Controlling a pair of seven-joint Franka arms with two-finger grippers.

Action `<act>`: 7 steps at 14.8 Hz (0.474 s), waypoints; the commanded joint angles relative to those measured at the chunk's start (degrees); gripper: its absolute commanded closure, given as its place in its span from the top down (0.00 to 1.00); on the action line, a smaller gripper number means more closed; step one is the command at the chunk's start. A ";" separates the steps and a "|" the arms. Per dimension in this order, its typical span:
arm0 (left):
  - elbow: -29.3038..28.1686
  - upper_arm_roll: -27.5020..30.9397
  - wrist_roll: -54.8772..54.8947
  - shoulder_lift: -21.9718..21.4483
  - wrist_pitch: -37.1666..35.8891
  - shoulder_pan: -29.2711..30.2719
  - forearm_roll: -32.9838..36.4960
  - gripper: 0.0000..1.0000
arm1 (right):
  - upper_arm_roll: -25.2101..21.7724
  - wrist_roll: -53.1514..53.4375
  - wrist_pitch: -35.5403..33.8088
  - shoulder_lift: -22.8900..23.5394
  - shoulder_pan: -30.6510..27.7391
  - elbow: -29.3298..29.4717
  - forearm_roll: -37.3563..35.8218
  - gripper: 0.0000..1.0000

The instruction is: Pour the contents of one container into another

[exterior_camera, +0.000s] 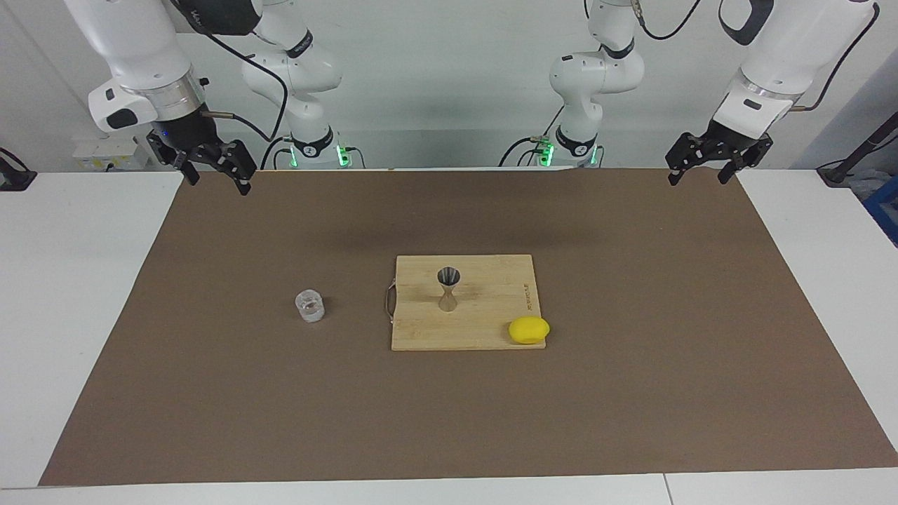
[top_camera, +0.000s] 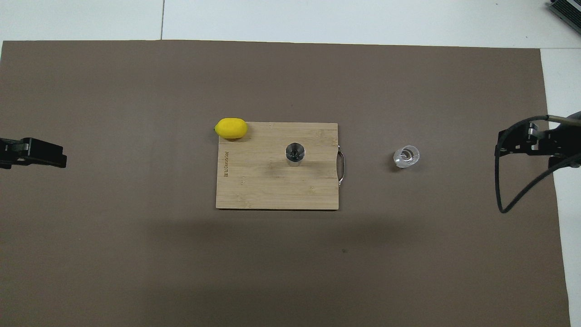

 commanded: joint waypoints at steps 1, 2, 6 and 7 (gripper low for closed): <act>-0.33 -0.08 -0.41 -0.61 -0.39 -0.08 1.14 1.00 | 0.77 -1.68 0.36 0.18 -0.67 0.10 0.34 1.00; -0.41 -0.08 -0.41 -0.61 -0.39 0.01 1.14 1.00 | 0.77 -2.29 0.88 0.45 -0.76 0.45 0.08 1.00; -0.42 -0.08 -0.41 -0.61 -0.39 -0.52 1.14 1.00 | 0.68 -6.94 -2.00 1.59 -1.81 4.74 -0.10 1.00; -0.42 -0.08 -0.41 -0.61 -0.39 -0.69 1.14 1.00 | 0.51 -7.82 -2.28 2.11 -1.81 5.28 -0.36 1.00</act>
